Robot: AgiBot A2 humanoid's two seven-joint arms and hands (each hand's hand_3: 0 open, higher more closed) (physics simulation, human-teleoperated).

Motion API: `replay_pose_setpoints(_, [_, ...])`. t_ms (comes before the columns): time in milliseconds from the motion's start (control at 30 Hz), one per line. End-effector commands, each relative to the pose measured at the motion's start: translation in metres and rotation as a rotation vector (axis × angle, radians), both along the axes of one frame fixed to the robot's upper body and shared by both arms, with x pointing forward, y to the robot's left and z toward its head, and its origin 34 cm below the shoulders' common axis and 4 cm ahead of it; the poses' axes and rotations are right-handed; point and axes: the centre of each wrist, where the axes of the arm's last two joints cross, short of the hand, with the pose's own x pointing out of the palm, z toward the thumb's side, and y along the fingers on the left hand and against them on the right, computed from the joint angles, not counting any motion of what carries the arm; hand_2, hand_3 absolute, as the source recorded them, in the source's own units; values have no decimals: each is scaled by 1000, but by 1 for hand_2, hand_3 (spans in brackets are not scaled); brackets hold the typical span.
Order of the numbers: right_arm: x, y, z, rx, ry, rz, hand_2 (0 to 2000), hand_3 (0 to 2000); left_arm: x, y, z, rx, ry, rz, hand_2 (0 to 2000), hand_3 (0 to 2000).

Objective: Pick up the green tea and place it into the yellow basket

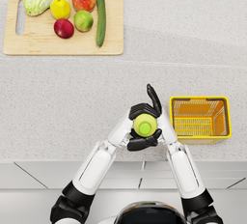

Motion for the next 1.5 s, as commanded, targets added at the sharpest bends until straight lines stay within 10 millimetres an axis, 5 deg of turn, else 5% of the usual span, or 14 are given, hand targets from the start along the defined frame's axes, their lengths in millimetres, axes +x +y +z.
replay_pose_setpoints(33, [0, 4, 12, -94, -20, 162, 2000, 653, -4, -10, -6, 42, 6, -46, 2000, 2000])
replay_pose_setpoints(100, [-3, 5, 14, -140, -26, 218, 2000, 1307, -3, -7, -5, 57, 1, -49, 2000, 2000])
replay_pose_setpoints(133, [-2, 4, 15, -158, -25, 231, 2000, 1633, -3, -4, -5, 66, -5, -54, 639, 1673])
replay_pose_setpoints(167, [-1, 3, 16, -159, -27, 224, 2000, 1960, -4, 0, -3, 53, -12, -36, 0, 1347])
replay_pose_setpoints(300, [7, -22, 35, -77, -87, 107, 2000, 2000, -19, 38, 8, -20, -72, 92, 0, 40])
replay_pose_setpoints(333, [10, -37, 46, -11, -122, 22, 2000, 2000, -19, 61, 4, -36, -60, 179, 0, 0])
replay_pose_setpoints(533, [16, -124, 53, 183, -150, -357, 2000, 2000, -17, 169, -6, -248, -3, 622, 0, 0])
replay_pose_setpoints(667, [26, -150, 14, 211, 56, -450, 2000, 2000, -20, 182, -12, -273, 16, 677, 0, 0])
replay_pose_setpoints(833, [35, -136, -12, 153, 395, -478, 2000, 2000, -17, 173, -16, -260, 36, 646, 0, 0])
replay_pose_setpoints(867, [35, -135, -16, 146, 422, -476, 639, 1673, -18, 173, -18, -261, 41, 649, 0, 0])
replay_pose_setpoints(900, [32, -134, -19, 148, 441, -486, 0, 1347, -15, 174, -16, -261, 39, 649, 0, 0])
replay_pose_setpoints(1033, [27, -132, -1, 187, 328, -517, 0, 40, -7, 169, -7, -255, 17, 623, 0, 0])
replay_pose_setpoints(1233, [20, -150, 66, 244, -158, -539, 0, 0, 27, 183, 42, -282, -84, 640, 0, 0])
replay_pose_setpoints(1500, [21, -167, 49, 274, -136, -601, 0, 0, 29, 198, 21, -309, -7, 698, 0, 0])
